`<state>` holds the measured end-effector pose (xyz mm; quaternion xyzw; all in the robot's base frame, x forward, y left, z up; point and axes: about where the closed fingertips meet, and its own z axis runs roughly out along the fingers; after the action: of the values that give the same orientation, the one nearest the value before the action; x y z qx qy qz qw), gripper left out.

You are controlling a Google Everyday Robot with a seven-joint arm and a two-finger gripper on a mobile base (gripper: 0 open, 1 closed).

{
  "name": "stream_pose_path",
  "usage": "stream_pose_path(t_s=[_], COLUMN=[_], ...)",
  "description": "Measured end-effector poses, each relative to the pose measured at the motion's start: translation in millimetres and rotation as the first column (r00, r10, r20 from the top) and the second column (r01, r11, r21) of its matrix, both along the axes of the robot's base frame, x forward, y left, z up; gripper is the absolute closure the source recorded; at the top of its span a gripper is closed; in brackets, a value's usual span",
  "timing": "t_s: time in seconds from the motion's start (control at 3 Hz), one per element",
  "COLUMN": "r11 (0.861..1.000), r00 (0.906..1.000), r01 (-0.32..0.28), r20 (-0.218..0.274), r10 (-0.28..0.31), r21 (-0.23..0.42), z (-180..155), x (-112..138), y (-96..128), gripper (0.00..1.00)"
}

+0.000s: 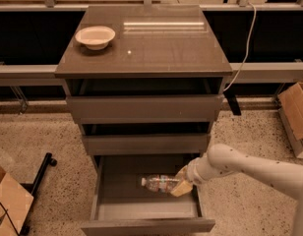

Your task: Pick water bottle from bottom drawer and place on counter

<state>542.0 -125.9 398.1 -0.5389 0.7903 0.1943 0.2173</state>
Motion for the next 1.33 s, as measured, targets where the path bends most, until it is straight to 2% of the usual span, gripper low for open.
stream_pose_path(t_s=[0.33,0.67,1.0,1.33], r11=[0.996,0.978,0.969,0.968], r00=[0.9999,0.9991,0.9949,0.9950], r01=[-0.011,0.018,0.026,0.026], r20=[0.008,0.041,0.101,0.100], r10=[0.012,-0.010,-0.001,-0.001], r21=[-0.083,-0.207,-0.248,-0.248], z=[79,178,251,250], x=[-7,29,42,42], y=[-14,-27,-28,-29], gripper=[1.00,1.00,1.00,1.00])
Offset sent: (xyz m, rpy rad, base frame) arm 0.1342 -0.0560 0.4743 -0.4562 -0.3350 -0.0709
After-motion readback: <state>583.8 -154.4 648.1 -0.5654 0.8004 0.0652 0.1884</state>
